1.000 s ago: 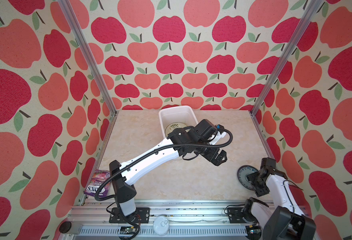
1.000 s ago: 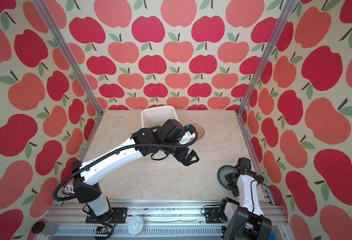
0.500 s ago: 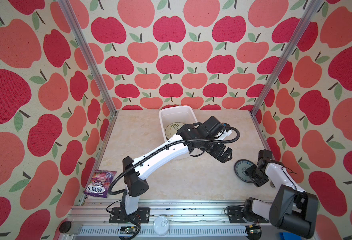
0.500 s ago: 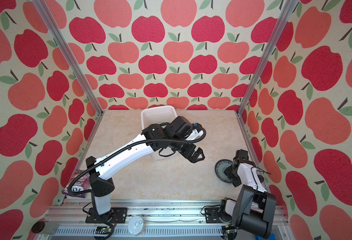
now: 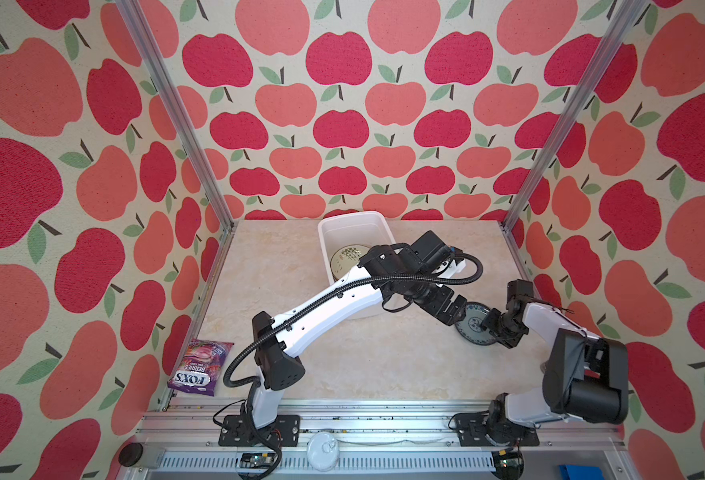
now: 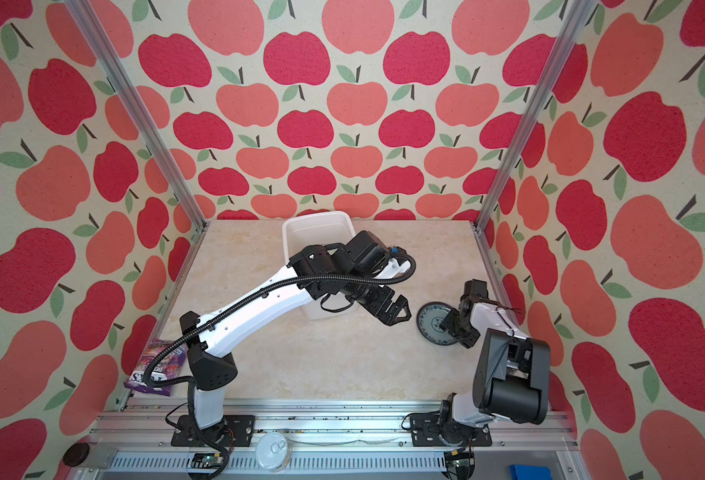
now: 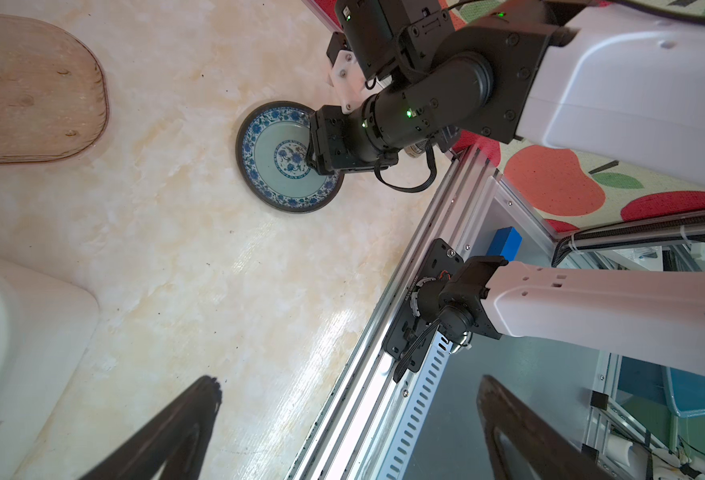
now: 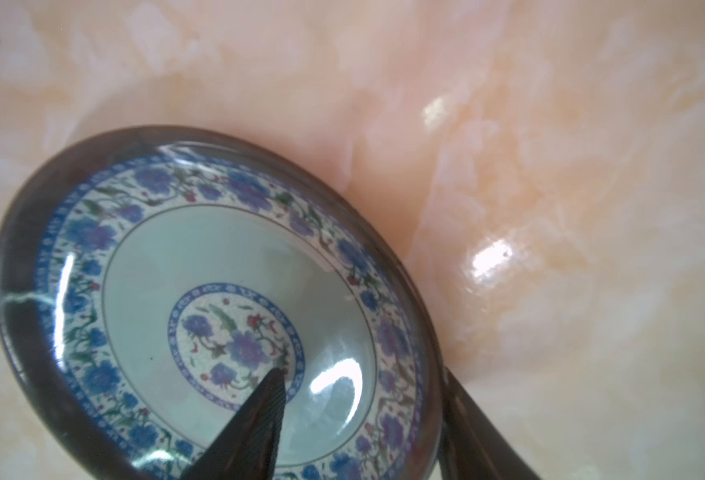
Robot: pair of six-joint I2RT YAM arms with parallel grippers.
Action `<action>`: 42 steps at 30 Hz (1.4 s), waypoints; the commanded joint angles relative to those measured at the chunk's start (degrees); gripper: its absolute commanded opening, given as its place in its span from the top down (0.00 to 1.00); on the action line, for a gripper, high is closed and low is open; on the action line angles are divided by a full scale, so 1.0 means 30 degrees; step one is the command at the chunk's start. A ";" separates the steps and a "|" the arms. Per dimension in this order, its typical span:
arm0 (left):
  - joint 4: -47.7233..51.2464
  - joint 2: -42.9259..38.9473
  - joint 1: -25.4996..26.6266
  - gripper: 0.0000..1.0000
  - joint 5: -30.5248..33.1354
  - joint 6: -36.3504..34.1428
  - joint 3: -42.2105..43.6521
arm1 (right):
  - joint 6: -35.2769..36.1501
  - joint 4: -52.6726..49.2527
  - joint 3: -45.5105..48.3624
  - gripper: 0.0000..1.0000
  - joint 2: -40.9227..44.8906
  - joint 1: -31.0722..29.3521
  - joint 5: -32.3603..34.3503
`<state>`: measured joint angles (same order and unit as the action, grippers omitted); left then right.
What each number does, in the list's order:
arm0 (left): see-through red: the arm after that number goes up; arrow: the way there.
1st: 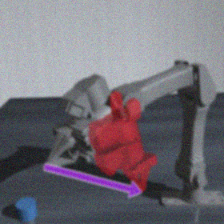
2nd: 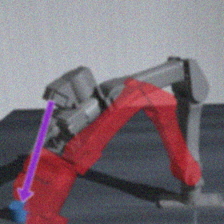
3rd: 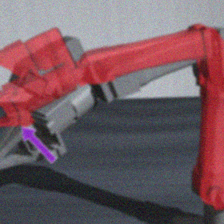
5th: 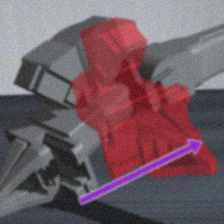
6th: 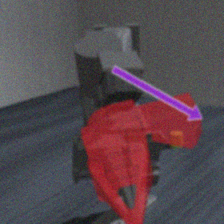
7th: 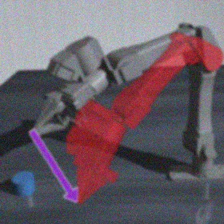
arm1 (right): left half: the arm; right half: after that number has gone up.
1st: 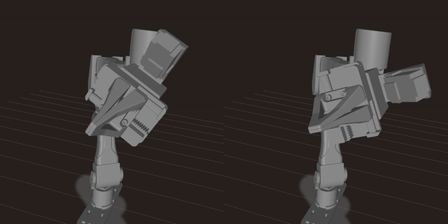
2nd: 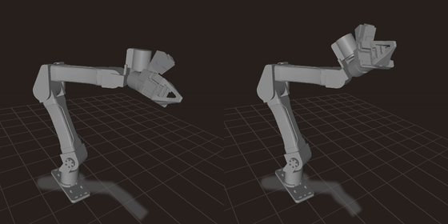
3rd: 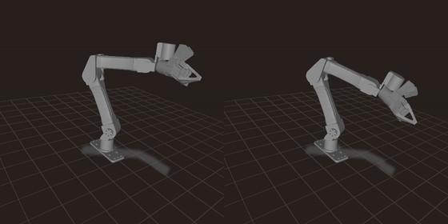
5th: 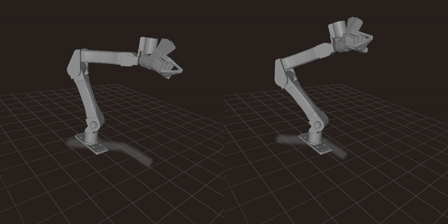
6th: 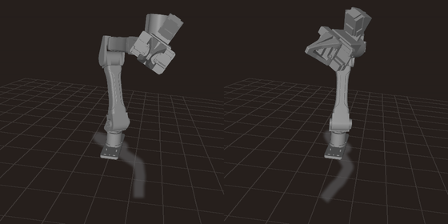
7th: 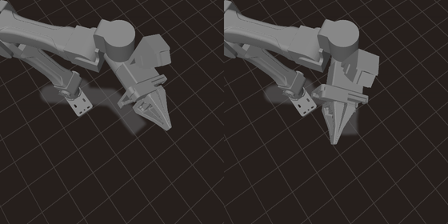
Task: Place the plates into the plastic bin on the countertop
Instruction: 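Grasp the floral plate's rim with the right gripper and tilt it up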
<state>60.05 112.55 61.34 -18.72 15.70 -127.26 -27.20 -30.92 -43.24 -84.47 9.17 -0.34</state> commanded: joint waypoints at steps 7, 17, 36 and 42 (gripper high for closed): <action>0.0176 0.0439 -0.0115 0.01 -0.0248 0.0101 -0.0407 | 0.3542 0.0018 -0.2558 0.42 -0.2570 -0.2317 -0.0695; -0.2042 -0.1894 -0.1038 0.01 0.0005 0.1049 0.2490 | 0.5107 -0.0505 -0.5741 0.42 -0.5421 -0.5749 -0.1092; -0.5658 -0.6639 -0.4425 0.01 0.0420 0.2851 0.9301 | 0.5895 0.1854 -0.5744 0.41 -0.6087 -0.6137 -0.8485; -0.5719 -0.6591 -0.4453 0.01 0.0351 0.2968 0.9256 | 0.5598 0.2474 -0.5599 0.42 -0.5795 -0.6137 -1.0034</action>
<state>43.83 92.77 48.23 -18.24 23.81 -99.68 -10.35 -24.95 -61.06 -102.08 -8.93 -24.77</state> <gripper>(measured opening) 0.992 0.578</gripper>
